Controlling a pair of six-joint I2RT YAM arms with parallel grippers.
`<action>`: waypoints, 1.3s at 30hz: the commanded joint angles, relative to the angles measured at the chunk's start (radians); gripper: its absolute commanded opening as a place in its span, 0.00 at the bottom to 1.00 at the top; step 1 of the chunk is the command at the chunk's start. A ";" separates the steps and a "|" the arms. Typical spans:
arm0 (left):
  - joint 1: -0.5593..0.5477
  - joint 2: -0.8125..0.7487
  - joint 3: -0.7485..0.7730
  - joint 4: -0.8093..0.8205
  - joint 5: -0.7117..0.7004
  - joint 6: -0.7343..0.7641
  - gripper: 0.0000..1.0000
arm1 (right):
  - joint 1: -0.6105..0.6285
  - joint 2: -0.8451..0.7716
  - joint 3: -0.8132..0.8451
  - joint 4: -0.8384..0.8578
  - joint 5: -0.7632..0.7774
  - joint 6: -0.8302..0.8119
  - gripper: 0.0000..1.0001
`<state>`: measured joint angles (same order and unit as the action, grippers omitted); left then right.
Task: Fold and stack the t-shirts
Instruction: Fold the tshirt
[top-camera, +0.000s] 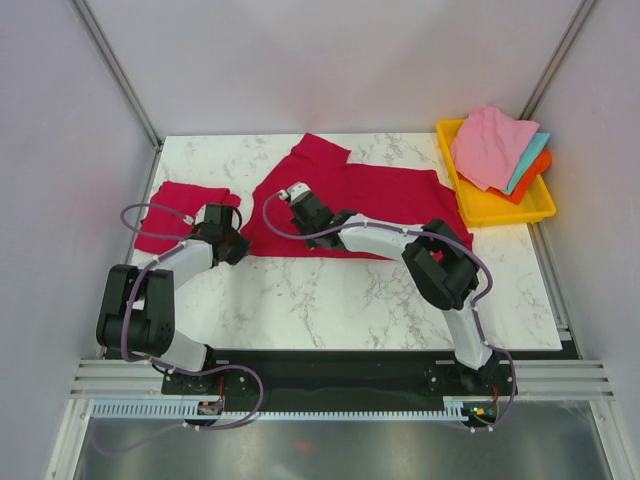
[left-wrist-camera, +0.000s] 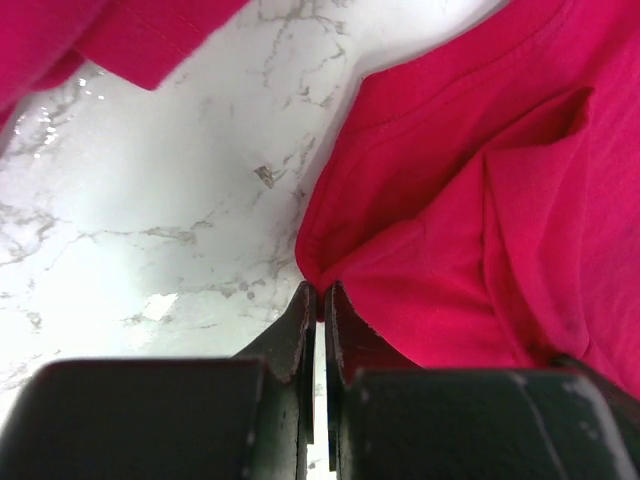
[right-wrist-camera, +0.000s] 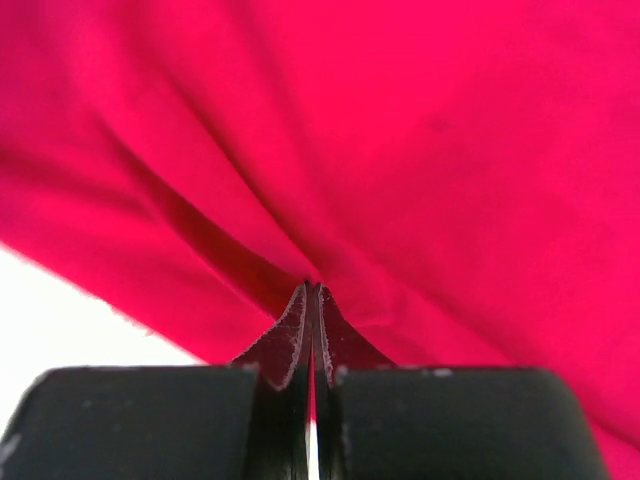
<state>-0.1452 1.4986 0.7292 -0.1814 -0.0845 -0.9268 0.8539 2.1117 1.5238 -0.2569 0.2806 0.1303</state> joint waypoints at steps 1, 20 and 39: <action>0.021 -0.023 -0.013 -0.009 -0.012 -0.021 0.02 | -0.079 -0.016 0.067 0.010 -0.027 0.057 0.00; 0.030 -0.001 -0.011 -0.010 -0.008 -0.024 0.02 | -0.300 0.159 0.248 0.059 -0.268 0.200 0.62; 0.030 -0.051 -0.034 -0.010 -0.009 -0.015 0.02 | -0.107 -0.019 0.097 0.190 -0.374 0.012 0.24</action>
<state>-0.1234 1.4883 0.7128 -0.1886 -0.0750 -0.9310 0.7486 2.0769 1.5791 -0.0643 -0.0364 0.1757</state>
